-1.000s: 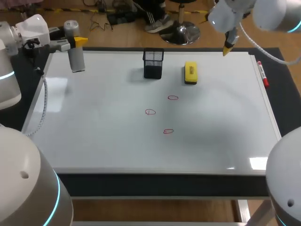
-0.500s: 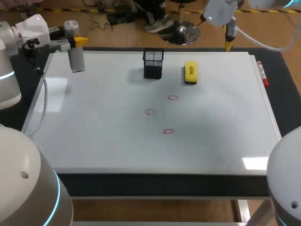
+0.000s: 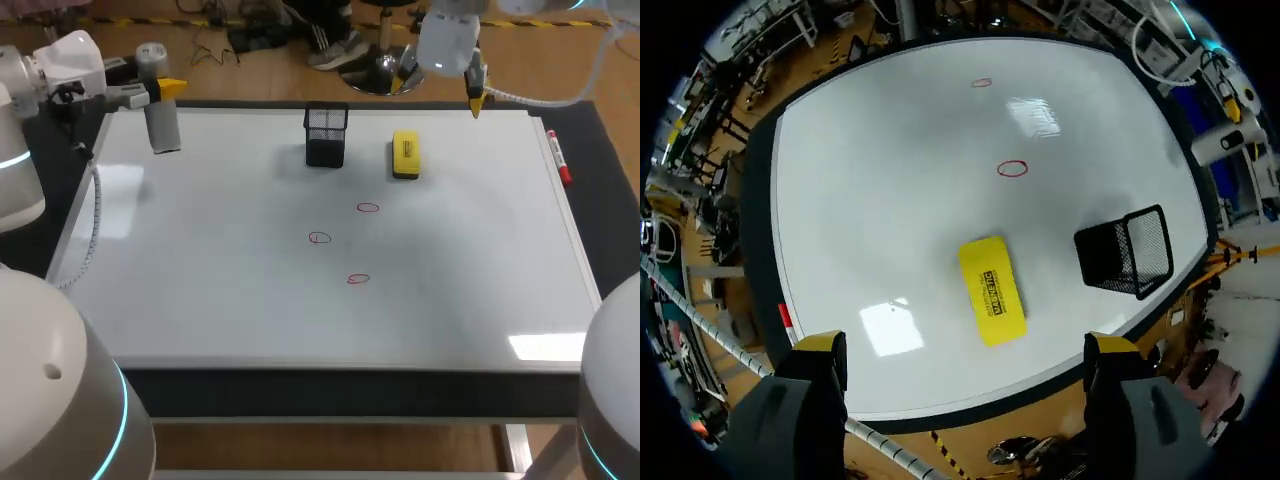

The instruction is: Pick up the inspection probe, press it on each red-marked spot on the whiteboard one by one, put down the probe, pick up the eraser, and wipe off all the red marks.

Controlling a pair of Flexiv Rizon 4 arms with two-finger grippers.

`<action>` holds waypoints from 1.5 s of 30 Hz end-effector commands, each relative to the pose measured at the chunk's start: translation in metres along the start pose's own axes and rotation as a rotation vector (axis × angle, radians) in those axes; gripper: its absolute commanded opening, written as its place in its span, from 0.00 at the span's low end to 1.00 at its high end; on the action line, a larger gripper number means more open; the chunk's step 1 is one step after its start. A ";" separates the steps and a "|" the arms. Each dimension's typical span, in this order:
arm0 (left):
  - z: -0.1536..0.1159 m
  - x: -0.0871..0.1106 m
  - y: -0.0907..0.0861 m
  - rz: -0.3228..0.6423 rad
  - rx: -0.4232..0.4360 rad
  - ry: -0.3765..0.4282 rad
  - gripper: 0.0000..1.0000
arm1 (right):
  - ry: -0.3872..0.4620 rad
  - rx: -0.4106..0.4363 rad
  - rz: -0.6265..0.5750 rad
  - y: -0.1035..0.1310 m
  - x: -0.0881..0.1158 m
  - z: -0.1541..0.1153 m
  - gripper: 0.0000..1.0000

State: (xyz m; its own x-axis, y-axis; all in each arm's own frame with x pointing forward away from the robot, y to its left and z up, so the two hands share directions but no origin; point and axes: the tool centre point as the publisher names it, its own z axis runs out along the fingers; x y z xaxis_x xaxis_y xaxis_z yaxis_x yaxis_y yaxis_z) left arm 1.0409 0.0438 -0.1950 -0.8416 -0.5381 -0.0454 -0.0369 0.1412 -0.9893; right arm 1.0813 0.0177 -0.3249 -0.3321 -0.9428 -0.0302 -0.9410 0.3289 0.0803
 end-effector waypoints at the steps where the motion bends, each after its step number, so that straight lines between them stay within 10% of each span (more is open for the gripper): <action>1: 0.000 0.000 0.000 0.001 0.003 -0.001 0.00 | 0.048 0.001 -0.173 0.004 -0.004 0.011 1.00; 45: 0.000 0.000 0.000 0.001 0.003 -0.001 0.00 | 0.004 -0.011 -0.289 0.005 -0.031 0.102 1.00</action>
State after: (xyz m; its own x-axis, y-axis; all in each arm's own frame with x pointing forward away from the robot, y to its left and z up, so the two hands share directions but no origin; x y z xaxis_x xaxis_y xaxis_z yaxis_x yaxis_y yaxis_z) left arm 1.0410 0.0438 -0.1950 -0.8418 -0.5380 -0.0453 -0.0370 0.1413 -0.9893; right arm 1.0764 0.0528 -0.4246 -0.0528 -0.9971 -0.0550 -0.9960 0.0485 0.0754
